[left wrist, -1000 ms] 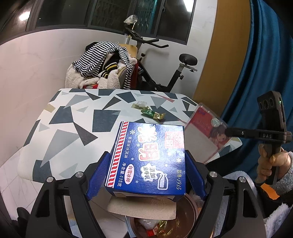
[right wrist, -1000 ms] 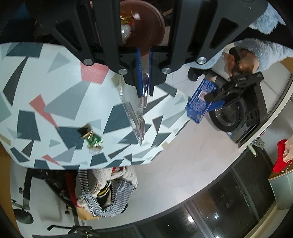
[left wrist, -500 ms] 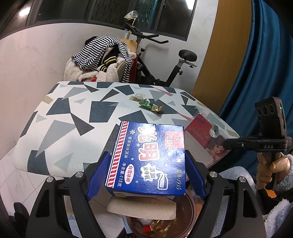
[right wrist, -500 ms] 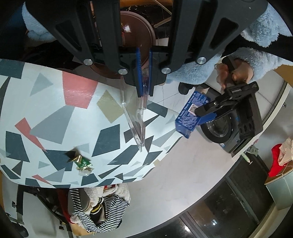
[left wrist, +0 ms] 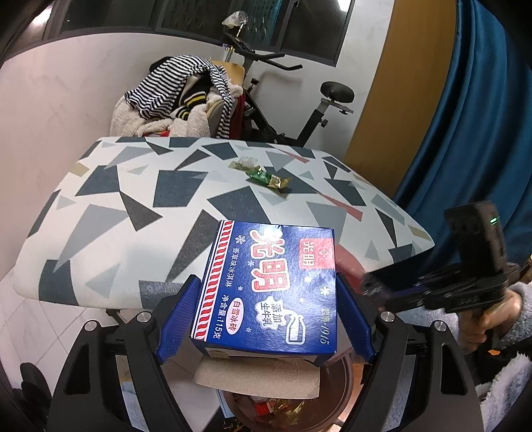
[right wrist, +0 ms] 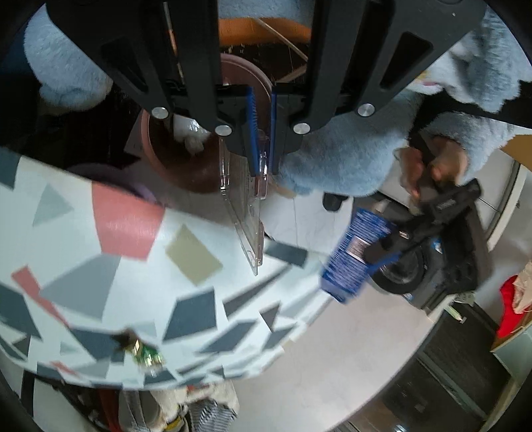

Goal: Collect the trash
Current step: 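Carry the carton box and clear package toward the brown bin with both tools, then open the right tool over the bin to drop the clear package while the left tool drops the box, then move both tools back up over the table toward the candy wrappers, then grasp the green-gold candy wrapper with the right tool while the left tool grasps the clear wrapper, then lower the clear wrapper into the brown bin with the left tool while the right tool follows, then open the left tool to drop the clear wrapper while the right tool drops the candy wrapper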

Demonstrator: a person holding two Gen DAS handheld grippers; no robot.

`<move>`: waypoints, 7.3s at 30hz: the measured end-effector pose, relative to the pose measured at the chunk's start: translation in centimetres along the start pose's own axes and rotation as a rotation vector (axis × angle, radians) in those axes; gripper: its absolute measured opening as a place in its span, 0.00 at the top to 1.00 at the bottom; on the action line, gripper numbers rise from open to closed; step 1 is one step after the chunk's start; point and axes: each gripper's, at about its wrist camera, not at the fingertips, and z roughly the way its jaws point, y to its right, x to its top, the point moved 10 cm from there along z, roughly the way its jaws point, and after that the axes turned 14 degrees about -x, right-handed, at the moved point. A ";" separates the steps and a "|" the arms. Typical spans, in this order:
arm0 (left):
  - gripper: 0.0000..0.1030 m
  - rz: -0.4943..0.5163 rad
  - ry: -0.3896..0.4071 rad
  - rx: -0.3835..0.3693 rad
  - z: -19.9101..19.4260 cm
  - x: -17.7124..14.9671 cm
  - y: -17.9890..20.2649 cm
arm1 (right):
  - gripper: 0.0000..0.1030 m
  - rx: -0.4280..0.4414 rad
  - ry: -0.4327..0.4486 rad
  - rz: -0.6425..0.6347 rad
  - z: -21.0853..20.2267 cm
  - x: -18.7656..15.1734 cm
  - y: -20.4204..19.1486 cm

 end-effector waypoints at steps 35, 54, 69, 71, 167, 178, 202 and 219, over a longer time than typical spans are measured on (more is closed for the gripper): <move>0.24 0.110 -0.179 -0.119 7.1 -7.6 1.4 | 0.06 -0.339 0.337 -0.134 -0.5 2.2 7.1; 0.24 0.051 -0.289 -0.114 10.6 -11.9 0.5 | 0.06 -0.331 0.342 -0.031 0.3 2.8 8.8; 0.08 0.029 -0.223 -0.007 9.4 -10.3 -1.3 | 0.06 -0.323 0.332 -0.023 0.6 2.7 8.7; 0.06 0.031 -0.199 0.019 8.9 -9.5 -1.6 | 0.06 -0.325 0.332 -0.021 0.6 2.7 8.8; 0.78 -0.008 -0.280 0.006 34.9 19.4 -13.5 | 0.76 -0.405 0.317 0.221 0.6 21.4 23.7; 0.79 0.055 -0.207 -0.053 21.5 14.6 -7.0 | 0.76 -0.368 0.305 0.127 -0.2 18.1 17.0; 0.79 0.156 -0.246 -0.093 7.4 -6.2 3.4 | 0.76 -0.256 0.281 0.006 0.0 5.0 5.9; 0.75 0.092 -0.282 -0.121 8.6 -10.5 1.4 | 0.76 -0.181 0.252 0.016 2.3 1.1 4.6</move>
